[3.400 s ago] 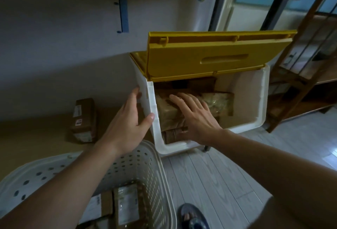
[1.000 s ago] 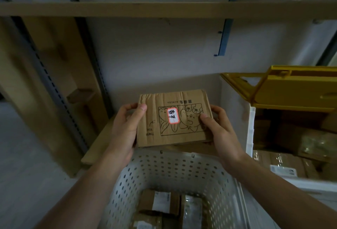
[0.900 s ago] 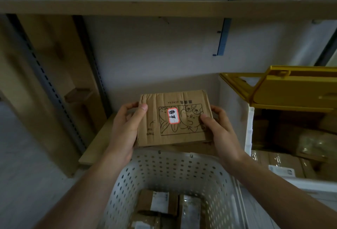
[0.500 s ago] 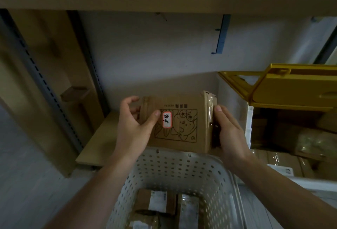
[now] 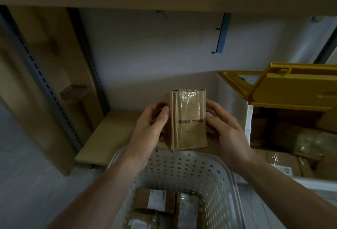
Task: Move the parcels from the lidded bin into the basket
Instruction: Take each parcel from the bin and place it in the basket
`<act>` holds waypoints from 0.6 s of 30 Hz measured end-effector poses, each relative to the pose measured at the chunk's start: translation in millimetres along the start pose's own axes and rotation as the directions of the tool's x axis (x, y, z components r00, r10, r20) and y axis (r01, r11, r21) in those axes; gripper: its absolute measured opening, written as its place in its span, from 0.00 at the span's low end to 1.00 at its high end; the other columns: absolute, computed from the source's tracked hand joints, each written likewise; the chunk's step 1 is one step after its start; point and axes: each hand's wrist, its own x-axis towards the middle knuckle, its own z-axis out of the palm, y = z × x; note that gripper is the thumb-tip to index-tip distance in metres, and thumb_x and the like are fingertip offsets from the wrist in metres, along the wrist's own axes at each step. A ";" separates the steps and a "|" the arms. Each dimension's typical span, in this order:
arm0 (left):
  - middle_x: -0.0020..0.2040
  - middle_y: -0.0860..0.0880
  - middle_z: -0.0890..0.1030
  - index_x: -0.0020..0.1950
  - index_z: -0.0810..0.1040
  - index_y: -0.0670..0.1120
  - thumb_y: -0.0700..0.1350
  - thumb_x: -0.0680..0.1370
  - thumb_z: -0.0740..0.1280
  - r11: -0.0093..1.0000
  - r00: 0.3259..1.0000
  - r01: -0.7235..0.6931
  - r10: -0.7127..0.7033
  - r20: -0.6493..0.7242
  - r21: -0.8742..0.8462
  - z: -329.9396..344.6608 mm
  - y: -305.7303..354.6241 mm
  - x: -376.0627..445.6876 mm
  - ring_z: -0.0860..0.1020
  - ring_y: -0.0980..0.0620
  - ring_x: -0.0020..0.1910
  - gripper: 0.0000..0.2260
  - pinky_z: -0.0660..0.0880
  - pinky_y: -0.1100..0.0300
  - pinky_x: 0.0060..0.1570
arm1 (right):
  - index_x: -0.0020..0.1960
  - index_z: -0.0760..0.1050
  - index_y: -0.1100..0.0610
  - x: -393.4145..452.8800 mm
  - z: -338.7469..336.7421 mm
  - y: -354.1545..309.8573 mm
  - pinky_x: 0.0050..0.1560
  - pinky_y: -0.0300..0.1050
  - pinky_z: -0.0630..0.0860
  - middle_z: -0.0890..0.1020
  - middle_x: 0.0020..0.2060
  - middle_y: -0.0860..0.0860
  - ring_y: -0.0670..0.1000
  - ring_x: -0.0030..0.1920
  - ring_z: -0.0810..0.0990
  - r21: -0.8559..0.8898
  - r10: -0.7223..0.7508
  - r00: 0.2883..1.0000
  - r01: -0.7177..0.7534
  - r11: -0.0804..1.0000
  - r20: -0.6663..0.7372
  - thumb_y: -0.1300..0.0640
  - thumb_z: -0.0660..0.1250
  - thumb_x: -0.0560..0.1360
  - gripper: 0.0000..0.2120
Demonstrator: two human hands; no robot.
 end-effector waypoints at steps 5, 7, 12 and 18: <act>0.55 0.50 0.85 0.64 0.78 0.50 0.58 0.74 0.64 0.999 1.000 0.021 -0.021 0.004 -0.030 0.1 1.1 -0.6 0.84 0.53 0.54 0.22 0.80 0.56 0.50 | 0.68 0.76 0.48 0.3 -0.2 0.5 0.56 0.51 0.81 0.84 0.60 0.48 0.52 0.60 0.83 0.014 -0.008 0.999 0.008 1.000 0.035 0.62 0.57 0.85 0.17; 0.57 0.49 0.84 0.65 0.78 0.49 0.61 0.76 0.63 0.999 1.000 0.020 -0.020 0.006 -0.027 -0.6 2.0 -1.4 0.83 0.50 0.57 0.23 0.79 0.51 0.56 | 0.69 0.76 0.49 0.2 -0.9 1.5 0.57 0.51 0.81 0.84 0.59 0.50 0.53 0.60 0.83 -0.022 -0.028 0.998 0.029 0.999 0.051 0.66 0.59 0.83 0.19; 0.58 0.50 0.85 0.66 0.76 0.55 0.73 0.61 0.74 0.995 0.991 0.047 -0.035 0.130 -0.088 2.1 2.8 -6.5 0.83 0.48 0.59 0.39 0.81 0.49 0.58 | 0.65 0.79 0.50 -1.0 -0.8 7.9 0.53 0.55 0.84 0.84 0.58 0.52 0.53 0.60 0.83 -0.172 -0.089 0.996 0.093 0.981 0.031 0.57 0.74 0.73 0.21; 0.60 0.48 0.84 0.65 0.75 0.53 0.61 0.58 0.83 0.983 0.987 -0.060 0.084 0.136 -0.172 3.4 5.1 -4.8 0.83 0.45 0.59 0.39 0.82 0.53 0.51 | 0.69 0.73 0.49 0.4 -2.5 1.3 0.49 0.34 0.80 0.81 0.58 0.41 0.36 0.57 0.80 -0.285 -0.178 0.982 0.153 0.946 -0.065 0.49 0.81 0.59 0.40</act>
